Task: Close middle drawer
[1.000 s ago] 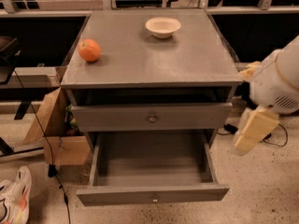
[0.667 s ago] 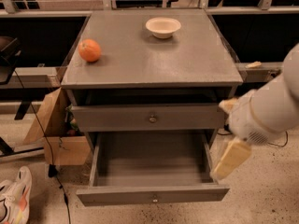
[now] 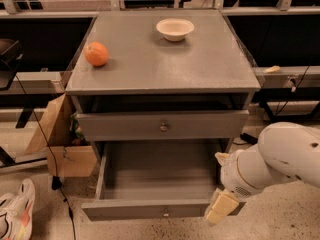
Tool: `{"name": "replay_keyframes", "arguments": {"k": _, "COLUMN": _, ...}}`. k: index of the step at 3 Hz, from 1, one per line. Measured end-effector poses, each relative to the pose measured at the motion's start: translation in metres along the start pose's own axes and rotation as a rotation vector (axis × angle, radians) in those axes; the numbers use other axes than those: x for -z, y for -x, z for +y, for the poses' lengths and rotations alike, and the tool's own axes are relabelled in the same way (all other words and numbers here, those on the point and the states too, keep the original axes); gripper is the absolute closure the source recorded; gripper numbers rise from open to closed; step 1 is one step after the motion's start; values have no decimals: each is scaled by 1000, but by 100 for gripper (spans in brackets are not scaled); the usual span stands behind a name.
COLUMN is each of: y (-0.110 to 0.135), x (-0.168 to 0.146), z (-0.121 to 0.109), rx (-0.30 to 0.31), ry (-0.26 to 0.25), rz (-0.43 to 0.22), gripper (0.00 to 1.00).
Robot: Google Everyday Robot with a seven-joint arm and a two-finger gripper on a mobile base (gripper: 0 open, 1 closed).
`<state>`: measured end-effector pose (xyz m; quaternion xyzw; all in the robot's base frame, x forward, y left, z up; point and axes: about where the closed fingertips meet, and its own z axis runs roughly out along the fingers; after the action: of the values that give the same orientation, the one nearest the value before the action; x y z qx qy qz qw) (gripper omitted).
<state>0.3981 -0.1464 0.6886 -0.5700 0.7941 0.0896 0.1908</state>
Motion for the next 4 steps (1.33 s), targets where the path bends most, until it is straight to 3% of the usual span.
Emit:
{"name": "replay_keyframes", "arguments": {"k": 1, "y": 0, "x": 0, "z": 0, "rx": 0, "ry": 0, "rz": 0, "gripper": 0}}
{"name": "replay_keyframes", "arguments": {"k": 2, "y": -13, "x": -24, "z": -18, "rx": -64, "ry": -29, "rz": -18, "gripper": 0}}
{"name": "replay_keyframes", "arguments": {"k": 3, "y": -30, "x": -75, "z": -47, "rx": -141, "ry": -67, "rz": -54, "gripper": 0}}
{"name": "replay_keyframes", "arguments": {"k": 4, "y": -45, "x": -131, "z": -75, "rx": -198, "ry": -71, "rz": -86, "gripper": 0}}
